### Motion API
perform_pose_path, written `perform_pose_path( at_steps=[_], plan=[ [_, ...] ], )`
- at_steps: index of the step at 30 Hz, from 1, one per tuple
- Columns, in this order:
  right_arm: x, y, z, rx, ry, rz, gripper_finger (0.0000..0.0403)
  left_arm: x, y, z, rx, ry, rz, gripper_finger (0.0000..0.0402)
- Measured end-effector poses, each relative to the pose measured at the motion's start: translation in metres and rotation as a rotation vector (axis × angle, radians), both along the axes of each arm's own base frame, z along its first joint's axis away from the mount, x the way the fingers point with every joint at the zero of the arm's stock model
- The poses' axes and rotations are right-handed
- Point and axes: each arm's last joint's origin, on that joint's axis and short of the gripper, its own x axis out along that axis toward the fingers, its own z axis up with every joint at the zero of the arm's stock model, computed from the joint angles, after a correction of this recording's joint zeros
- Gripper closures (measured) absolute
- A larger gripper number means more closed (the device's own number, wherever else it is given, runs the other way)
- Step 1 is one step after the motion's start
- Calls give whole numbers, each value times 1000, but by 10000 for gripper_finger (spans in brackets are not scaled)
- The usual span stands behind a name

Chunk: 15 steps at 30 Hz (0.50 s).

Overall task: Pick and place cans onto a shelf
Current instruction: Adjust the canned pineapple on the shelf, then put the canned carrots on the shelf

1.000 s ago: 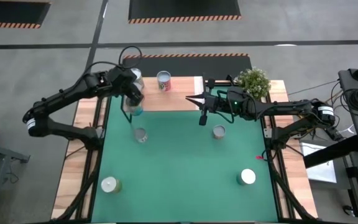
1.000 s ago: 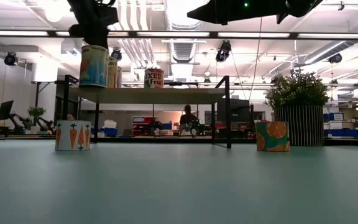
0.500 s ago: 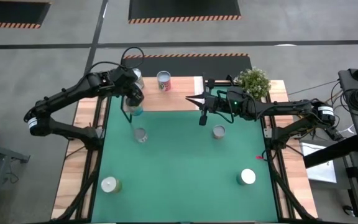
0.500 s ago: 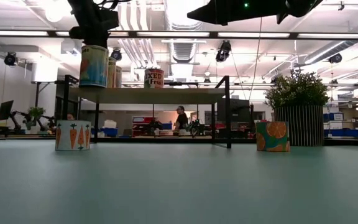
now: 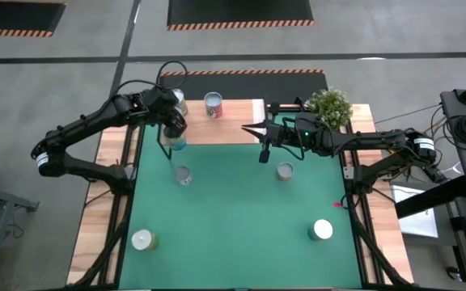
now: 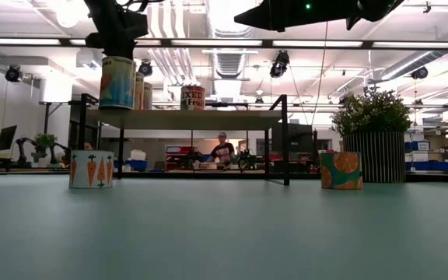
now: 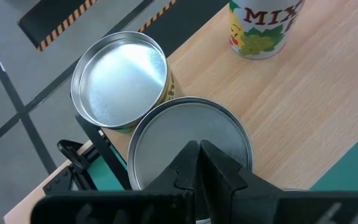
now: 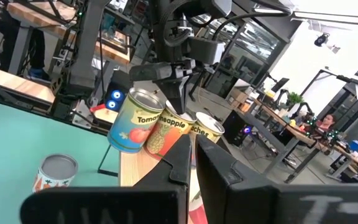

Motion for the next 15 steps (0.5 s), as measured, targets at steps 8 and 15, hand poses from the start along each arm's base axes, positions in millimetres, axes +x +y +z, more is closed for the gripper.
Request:
perform_pose_path(
  at_steps=[8, 15],
  plan=[
    [0, 0, 0, -2, 0, 0, 390, 0, -9, 13, 15, -74, -6, 402],
    [0, 0, 0, -1, 2, 0, 390, -3, -39, 28, 83, -222, -39, 402]
  ],
)
